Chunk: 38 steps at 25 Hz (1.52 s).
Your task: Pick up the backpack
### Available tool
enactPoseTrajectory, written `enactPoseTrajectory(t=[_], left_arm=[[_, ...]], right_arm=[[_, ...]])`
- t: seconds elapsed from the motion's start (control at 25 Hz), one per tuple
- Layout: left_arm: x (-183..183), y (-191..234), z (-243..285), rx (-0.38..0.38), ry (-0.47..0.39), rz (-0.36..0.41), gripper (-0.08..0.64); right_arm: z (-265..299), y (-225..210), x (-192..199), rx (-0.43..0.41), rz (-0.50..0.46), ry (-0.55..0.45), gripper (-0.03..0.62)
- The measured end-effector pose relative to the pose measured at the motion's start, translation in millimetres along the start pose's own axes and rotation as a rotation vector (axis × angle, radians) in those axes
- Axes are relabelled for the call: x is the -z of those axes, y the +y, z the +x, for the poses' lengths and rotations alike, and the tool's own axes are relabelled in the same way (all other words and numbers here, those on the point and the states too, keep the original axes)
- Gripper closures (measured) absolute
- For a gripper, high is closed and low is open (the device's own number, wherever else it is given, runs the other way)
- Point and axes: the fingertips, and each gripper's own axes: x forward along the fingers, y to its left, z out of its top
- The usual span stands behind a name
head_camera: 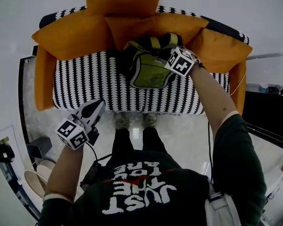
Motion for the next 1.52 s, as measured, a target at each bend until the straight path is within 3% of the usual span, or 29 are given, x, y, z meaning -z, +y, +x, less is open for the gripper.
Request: enactPoseTrajectory(t=[0.28, 0.4, 0.52, 0.64, 0.84, 0.96, 1.08, 1.2, 1.28, 1.36, 1.44, 1.52], left_arm=[[-5, -5, -8, 0.000, -0.021, 0.000, 0.552], [-12, -6, -11, -0.007, -0.038, 0.004, 0.552], [-13, -7, -14, -0.009, -0.043, 0.009, 0.552], [-11, -7, -15, -0.008, -0.041, 0.018, 0.552], [-13, -14, -17, -0.013, -0.051, 0.015, 0.552], [-14, -15, -22, -0.019, -0.055, 0.017, 0.552], [-15, -14, -27, -0.025, -0.059, 0.019, 0.552], [-16, -14, -32, -0.030, -0.066, 0.018, 0.552], [-18, -13, -35, -0.034, -0.074, 0.015, 0.552], [-19, -13, -38, -0.032, -0.082, 0.019, 0.552], [-19, -14, -41, -0.035, -0.086, 0.022, 0.552], [-19, -14, -43, -0.034, -0.088, 0.021, 0.552]], right_arm=[[-24, 25, 1, -0.113, -0.020, 0.006, 0.463], [-34, 21, -2, -0.099, -0.022, -0.003, 0.472], [-52, 1, -15, -0.031, 0.028, -0.069, 0.500], [-64, -6, -21, 0.098, 0.007, -0.067, 0.505], [-84, -23, -18, 0.513, -0.122, -0.036, 0.510], [-110, -36, -28, 0.708, -0.115, -0.071, 0.517], [-133, -38, -44, 0.792, -0.121, -0.121, 0.521], [-147, -30, -52, 0.814, -0.101, -0.168, 0.522], [-156, -25, -50, 0.767, 0.080, -0.273, 0.520], [-161, -22, -41, 0.644, 0.419, -0.455, 0.509], [-154, -16, -24, 0.464, 0.795, -0.639, 0.514], [-145, -7, -14, 0.251, 1.099, -0.786, 0.520]])
